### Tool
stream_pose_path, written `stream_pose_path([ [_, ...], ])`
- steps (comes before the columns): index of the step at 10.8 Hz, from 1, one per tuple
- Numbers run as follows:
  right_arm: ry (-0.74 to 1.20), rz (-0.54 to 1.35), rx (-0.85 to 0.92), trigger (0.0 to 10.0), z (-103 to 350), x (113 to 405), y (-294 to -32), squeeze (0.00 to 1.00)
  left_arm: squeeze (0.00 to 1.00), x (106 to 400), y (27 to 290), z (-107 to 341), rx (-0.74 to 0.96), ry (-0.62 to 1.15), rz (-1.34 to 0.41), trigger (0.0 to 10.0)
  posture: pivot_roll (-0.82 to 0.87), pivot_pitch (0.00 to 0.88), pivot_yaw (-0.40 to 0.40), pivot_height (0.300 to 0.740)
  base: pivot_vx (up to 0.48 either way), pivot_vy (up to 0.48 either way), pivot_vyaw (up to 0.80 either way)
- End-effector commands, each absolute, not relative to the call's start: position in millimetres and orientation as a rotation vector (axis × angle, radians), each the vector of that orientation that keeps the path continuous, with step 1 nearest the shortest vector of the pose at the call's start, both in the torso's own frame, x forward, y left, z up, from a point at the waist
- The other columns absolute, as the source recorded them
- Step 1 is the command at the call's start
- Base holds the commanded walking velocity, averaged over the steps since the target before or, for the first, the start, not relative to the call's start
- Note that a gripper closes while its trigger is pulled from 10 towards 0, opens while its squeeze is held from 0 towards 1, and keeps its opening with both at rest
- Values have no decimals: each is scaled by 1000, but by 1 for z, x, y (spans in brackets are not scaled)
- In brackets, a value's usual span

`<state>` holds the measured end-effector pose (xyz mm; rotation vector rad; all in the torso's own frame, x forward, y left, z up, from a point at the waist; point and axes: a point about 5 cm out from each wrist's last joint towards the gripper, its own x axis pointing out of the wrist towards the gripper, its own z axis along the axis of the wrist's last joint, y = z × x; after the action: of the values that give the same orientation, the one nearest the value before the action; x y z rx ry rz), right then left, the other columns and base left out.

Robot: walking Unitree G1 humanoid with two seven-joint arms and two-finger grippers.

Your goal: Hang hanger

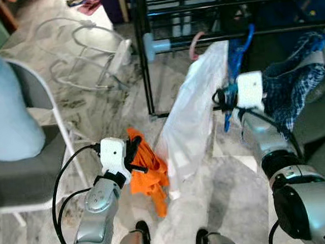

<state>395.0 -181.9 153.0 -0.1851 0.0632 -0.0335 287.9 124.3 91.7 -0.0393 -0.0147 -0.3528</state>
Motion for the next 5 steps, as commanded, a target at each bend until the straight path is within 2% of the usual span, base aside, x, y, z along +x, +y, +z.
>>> stream_pose_path([
  [1, 95, -32, -164, 0, 150, 396, -179, 0, 0, 285, 125, 87, -28, 11, -361, 10000, 88, 232, 53, 740, 0, 0, 0],
  [2, 95, -53, -163, 4431, 150, 395, -184, 0, 0, 286, 124, 88, -25, 9, -367, 10000, 88, 231, 58, 740, 0, 0, 0],
  [3, 91, -65, -162, 3333, 151, 395, -187, 0, 0, 287, 124, 88, -24, 8, -368, 10000, 87, 230, 62, 740, 0, 0, 0],
  [4, 83, -97, -176, 4157, 151, 393, -198, 0, 0, 288, 124, 88, -21, 10, -372, 10000, 80, 229, 66, 740, 0, 0, 0],
  [5, 78, -121, -195, 9686, 151, 391, -206, 0, 0, 287, 122, 88, -22, 13, -379, 10000, 73, 225, 67, 740, 0, 0, 0],
])
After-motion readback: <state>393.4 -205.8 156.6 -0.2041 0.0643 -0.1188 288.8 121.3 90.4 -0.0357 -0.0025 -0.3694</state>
